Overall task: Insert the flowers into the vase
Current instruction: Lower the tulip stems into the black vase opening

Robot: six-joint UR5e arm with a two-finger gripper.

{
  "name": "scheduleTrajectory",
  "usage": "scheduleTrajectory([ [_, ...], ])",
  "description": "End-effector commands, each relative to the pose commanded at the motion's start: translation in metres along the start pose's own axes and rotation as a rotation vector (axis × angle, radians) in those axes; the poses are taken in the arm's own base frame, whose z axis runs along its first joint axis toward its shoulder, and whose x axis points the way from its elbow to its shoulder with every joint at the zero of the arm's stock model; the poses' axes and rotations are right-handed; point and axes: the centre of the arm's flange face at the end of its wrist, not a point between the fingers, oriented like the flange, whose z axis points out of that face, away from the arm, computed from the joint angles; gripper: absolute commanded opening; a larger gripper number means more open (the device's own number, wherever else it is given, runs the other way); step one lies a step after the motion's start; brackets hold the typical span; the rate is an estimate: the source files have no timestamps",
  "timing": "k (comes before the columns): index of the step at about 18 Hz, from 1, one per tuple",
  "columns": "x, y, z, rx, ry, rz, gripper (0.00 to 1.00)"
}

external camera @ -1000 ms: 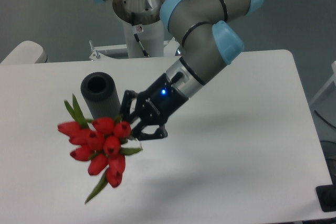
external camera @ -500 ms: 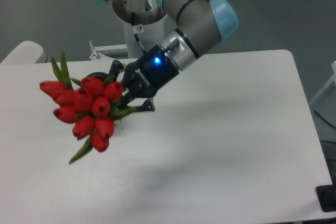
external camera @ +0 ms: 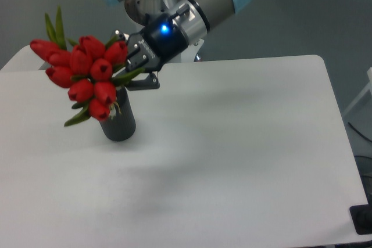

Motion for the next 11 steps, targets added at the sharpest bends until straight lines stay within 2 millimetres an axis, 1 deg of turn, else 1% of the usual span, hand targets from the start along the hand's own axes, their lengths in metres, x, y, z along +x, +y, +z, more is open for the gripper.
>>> scheduleTrajectory([
  [2, 0.013, 0.007, -0.001, 0.0, -0.002, -0.004, 0.0],
  [3, 0.015, 0.013, -0.005, 0.001, -0.01, -0.012, 0.0],
  [4, 0.017, 0.014, -0.005, 0.002, -0.011, -0.014, 0.01],
  [7, 0.024, 0.014, -0.009, 0.003, -0.02, -0.014, 0.01],
  [9, 0.028, 0.023, -0.013, 0.005, -0.031, -0.016, 0.03],
  [11, 0.031, 0.028, -0.014, 0.004, -0.034, -0.025, 0.03],
])
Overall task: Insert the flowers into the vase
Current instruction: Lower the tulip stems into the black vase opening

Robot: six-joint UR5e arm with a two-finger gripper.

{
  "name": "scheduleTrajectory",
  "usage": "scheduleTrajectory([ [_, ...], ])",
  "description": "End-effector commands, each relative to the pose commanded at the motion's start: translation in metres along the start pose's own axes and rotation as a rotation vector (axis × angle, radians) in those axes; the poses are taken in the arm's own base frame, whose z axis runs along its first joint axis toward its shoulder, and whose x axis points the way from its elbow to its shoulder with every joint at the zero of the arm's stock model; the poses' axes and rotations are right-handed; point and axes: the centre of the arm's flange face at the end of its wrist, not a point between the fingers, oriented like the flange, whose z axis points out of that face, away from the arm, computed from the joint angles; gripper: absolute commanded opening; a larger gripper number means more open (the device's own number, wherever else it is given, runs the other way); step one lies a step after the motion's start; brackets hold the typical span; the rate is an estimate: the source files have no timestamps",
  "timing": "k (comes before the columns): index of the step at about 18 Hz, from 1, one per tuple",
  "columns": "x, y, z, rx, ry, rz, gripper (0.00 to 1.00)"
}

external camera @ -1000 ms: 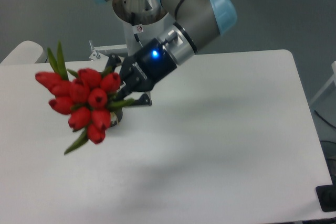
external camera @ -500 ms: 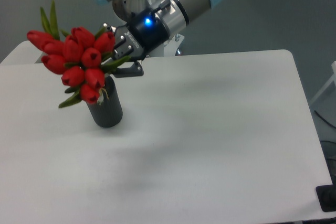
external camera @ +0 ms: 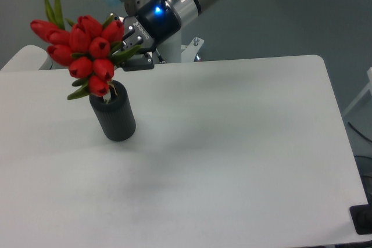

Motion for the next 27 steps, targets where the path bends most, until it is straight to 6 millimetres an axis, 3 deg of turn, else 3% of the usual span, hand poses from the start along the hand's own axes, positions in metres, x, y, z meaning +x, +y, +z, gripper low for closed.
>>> scheduleTrajectory([
  [7, 0.006, 0.018, 0.004, -0.004, 0.008, -0.014, 0.04],
  [16, 0.003, 0.06, 0.003, -0.005, 0.003, 0.032, 0.06],
  [20, -0.003, 0.079, -0.008, -0.001, -0.026, 0.061, 0.09],
  [27, 0.003, 0.099, -0.002, -0.009, -0.013, 0.042, 0.16],
])
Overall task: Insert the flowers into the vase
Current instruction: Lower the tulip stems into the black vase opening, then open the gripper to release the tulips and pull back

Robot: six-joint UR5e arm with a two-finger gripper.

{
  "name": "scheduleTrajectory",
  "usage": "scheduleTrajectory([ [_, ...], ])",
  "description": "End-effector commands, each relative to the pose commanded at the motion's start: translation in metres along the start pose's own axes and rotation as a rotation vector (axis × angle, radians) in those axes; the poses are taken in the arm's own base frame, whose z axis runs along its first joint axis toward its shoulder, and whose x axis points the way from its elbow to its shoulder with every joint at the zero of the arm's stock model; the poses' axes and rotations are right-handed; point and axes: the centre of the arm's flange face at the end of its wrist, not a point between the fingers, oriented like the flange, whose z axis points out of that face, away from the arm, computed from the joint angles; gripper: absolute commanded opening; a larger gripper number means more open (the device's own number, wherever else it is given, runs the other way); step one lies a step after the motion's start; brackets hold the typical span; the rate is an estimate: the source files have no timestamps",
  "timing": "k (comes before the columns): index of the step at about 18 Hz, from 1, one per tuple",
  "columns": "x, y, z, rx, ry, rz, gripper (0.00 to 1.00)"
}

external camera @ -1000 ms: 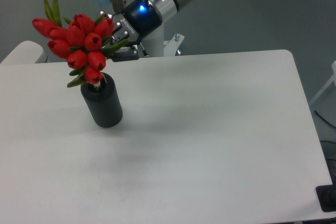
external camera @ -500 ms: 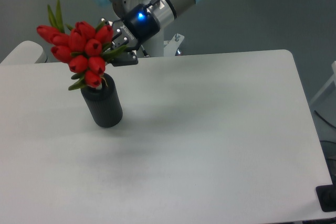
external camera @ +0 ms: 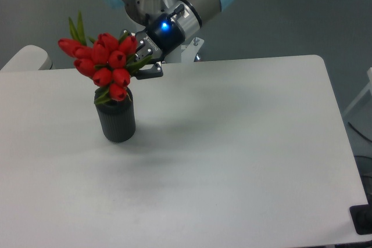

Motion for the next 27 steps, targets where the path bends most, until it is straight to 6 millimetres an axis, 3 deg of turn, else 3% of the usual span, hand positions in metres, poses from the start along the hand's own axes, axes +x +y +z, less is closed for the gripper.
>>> scheduleTrajectory([
  [7, 0.008, 0.026, 0.018, -0.009, 0.046, -0.039, 0.22],
  [12, 0.009, 0.032, 0.03, -0.014, 0.076, -0.046, 0.24],
  [16, 0.005, 0.041, 0.041, -0.017, 0.094, -0.03, 0.32],
  [22, 0.0, 0.05, 0.046, -0.018, 0.104, -0.003, 0.6],
  [24, 0.0, 0.057, 0.047, -0.018, 0.106, -0.001, 0.95],
  [27, -0.002, 0.058, 0.043, -0.015, 0.097, 0.008, 1.0],
])
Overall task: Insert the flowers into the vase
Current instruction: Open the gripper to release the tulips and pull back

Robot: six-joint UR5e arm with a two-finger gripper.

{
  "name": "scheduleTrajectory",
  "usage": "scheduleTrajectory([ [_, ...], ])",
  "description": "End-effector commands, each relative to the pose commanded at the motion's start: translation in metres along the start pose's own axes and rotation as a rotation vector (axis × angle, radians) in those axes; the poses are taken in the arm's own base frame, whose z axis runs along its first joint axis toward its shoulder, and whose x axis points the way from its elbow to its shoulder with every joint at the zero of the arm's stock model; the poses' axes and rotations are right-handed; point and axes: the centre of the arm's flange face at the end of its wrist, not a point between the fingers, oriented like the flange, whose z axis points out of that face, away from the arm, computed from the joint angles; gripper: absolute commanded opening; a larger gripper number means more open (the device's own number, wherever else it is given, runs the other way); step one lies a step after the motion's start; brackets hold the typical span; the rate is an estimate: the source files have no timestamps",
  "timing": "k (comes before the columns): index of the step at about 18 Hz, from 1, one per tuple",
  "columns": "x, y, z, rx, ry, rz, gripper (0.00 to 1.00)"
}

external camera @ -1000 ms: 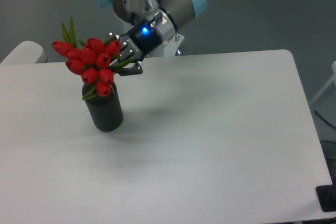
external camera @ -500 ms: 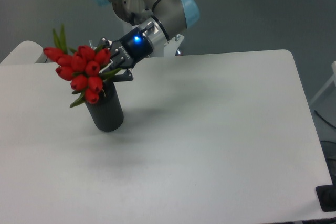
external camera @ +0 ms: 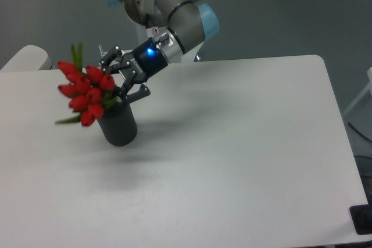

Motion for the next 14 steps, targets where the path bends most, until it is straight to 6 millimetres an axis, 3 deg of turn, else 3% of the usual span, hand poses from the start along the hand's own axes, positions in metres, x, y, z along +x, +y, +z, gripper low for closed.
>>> scheduleTrajectory([
  [8, -0.014, 0.001, -0.026, 0.009, -0.062, -0.005, 1.0],
  [11, -0.028, -0.009, -0.045, 0.002, -0.104, 0.012, 1.0],
  [14, -0.045, -0.019, -0.066, -0.127, -0.142, 0.037, 1.0],
])
